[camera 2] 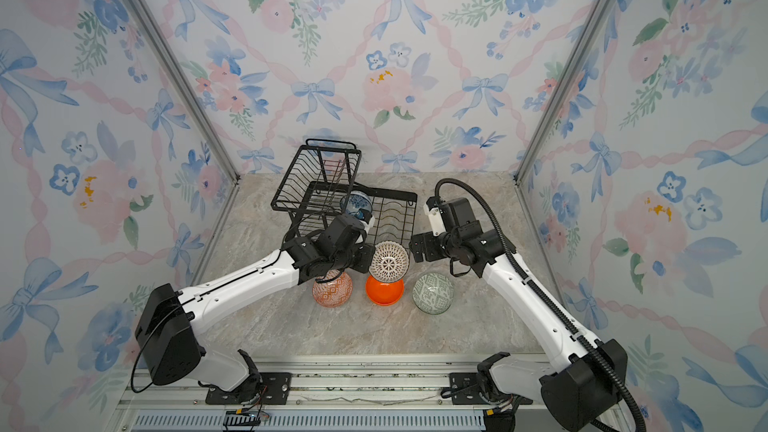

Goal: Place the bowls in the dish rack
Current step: 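Carry the white bowl toward the right gripper while the right gripper grasps it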

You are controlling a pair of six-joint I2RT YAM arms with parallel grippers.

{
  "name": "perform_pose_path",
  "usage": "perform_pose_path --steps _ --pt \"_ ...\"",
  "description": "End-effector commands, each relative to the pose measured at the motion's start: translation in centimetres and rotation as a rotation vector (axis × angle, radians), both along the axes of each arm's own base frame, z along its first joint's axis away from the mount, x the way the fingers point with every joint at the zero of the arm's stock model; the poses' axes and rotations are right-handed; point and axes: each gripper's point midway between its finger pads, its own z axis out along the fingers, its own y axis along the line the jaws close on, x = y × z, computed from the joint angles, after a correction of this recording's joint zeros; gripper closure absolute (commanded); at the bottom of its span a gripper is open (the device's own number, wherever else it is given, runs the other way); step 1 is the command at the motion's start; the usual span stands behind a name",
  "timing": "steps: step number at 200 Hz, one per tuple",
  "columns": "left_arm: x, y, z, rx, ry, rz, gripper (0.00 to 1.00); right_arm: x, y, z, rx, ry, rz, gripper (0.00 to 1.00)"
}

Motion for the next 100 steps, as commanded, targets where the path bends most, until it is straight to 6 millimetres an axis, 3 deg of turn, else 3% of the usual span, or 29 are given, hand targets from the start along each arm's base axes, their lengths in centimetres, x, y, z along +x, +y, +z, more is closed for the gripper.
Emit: perform_pose_path --steps 1,21,46,77,100 --pt "1.0 -0.6 4.0 -0.041 -0.102 -0.005 1.0 -0.3 1.3 1.8 0.044 -0.022 0.013 0.03" --pt "1.5 -1.0 4.8 -0.043 -0.123 -0.008 1.0 -0.2 1.9 1.9 0.053 -0.022 0.016 0.0" --pt "1.8 -1.4 5.7 -0.049 -0.14 -0.013 1.0 0.0 2.5 1.7 0.068 -0.012 0.015 0.05" --pt "2.0 -2.0 6.9 -0.06 -0.165 -0.019 1.0 0.2 3.1 1.2 0.086 0.011 0.008 0.22" --pt "2.1 -2.3 7.4 -0.064 -0.177 -0.023 1.0 0.5 3.5 1.1 0.1 0.014 0.005 0.44"
